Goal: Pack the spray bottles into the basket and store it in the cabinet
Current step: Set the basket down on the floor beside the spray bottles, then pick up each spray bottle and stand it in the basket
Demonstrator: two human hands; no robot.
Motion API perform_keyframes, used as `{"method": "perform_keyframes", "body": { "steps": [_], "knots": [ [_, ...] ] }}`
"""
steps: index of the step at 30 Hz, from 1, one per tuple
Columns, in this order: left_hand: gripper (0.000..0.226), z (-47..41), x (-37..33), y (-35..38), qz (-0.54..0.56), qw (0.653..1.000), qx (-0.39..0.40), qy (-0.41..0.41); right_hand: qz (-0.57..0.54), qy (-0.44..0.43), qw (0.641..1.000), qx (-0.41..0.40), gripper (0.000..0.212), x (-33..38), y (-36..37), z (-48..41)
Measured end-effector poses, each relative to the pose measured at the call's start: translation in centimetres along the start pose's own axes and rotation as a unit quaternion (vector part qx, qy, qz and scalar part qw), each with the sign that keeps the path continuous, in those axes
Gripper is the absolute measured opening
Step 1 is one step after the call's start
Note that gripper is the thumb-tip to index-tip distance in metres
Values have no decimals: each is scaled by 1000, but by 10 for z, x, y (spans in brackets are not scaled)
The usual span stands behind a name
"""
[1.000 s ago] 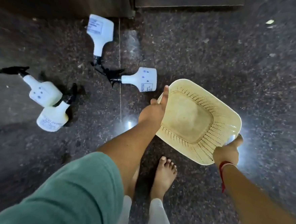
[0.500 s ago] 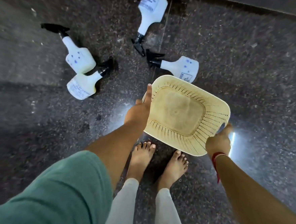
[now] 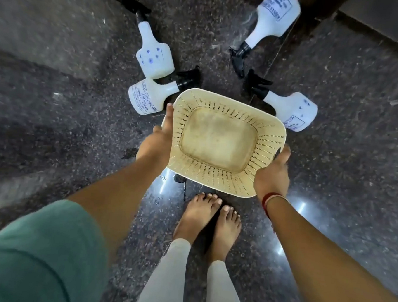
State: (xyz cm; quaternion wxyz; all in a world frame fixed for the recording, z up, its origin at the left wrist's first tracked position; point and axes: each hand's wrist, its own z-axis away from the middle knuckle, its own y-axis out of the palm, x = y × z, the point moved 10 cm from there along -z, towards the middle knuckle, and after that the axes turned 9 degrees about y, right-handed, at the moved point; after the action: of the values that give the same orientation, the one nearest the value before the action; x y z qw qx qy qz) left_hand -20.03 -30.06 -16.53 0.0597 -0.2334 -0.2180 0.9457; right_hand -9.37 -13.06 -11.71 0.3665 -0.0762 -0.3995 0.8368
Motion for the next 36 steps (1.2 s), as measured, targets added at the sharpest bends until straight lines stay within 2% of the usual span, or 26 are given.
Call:
{"method": "perform_keyframes", "body": {
  "steps": [2, 4, 6, 8, 9, 10, 11, 13, 14, 15, 18, 21, 26, 31, 36],
  "knots": [
    [45, -3, 23, 1, 10, 999, 8, -34, 3, -1, 1000, -13, 75, 7, 0, -2],
    [45, -7, 27, -13, 16, 999, -38, -16, 10, 2, 1000, -15, 75, 8, -1, -2],
    [46, -4, 21, -3, 10, 1000, -2, -17, 19, 5, 1000, -16, 73, 7, 0, 0],
    [46, 1, 8, 0, 11, 999, 28, 18, 48, -7, 998, -51, 71, 13, -3, 1],
    [47, 8, 16, -12, 21, 999, 12, 24, 74, -24, 994, -74, 71, 20, -6, 2],
    [49, 16, 46, -38, 44, 999, -27, -15, 101, -51, 990, -89, 71, 31, -7, 4],
    [54, 32, 92, -79, 55, 989, -113, -76, 125, -86, 984, -97, 72, 44, -5, 7],
    [70, 80, 184, -156, 99, 940, -253, -206, 168, -159, 968, -100, 70, 72, 3, 13],
    [73, 100, 208, -179, 86, 918, -305, -237, 187, -189, 959, -96, 69, 85, 8, 16],
    [74, 108, 217, -188, 67, 910, -324, -248, 202, -214, 951, -91, 69, 98, 13, 18],
    [76, 93, 211, -188, 91, 923, -303, -219, 235, -272, 929, -84, 68, 124, 24, 21],
    [78, 91, 217, -185, 81, 920, -312, -222, 272, -303, 910, -79, 68, 131, 30, 21],
    [75, 90, 222, -182, 94, 911, -332, -225, 311, -329, 889, -74, 73, 118, 36, 15],
    [75, 94, 236, -184, 110, 893, -363, -241, 361, -387, 842, -103, 70, 122, 26, 0],
    [76, 93, 236, -185, 132, 882, -381, -244, 364, -403, 836, -81, 67, 124, 25, -1]
  ]
}}
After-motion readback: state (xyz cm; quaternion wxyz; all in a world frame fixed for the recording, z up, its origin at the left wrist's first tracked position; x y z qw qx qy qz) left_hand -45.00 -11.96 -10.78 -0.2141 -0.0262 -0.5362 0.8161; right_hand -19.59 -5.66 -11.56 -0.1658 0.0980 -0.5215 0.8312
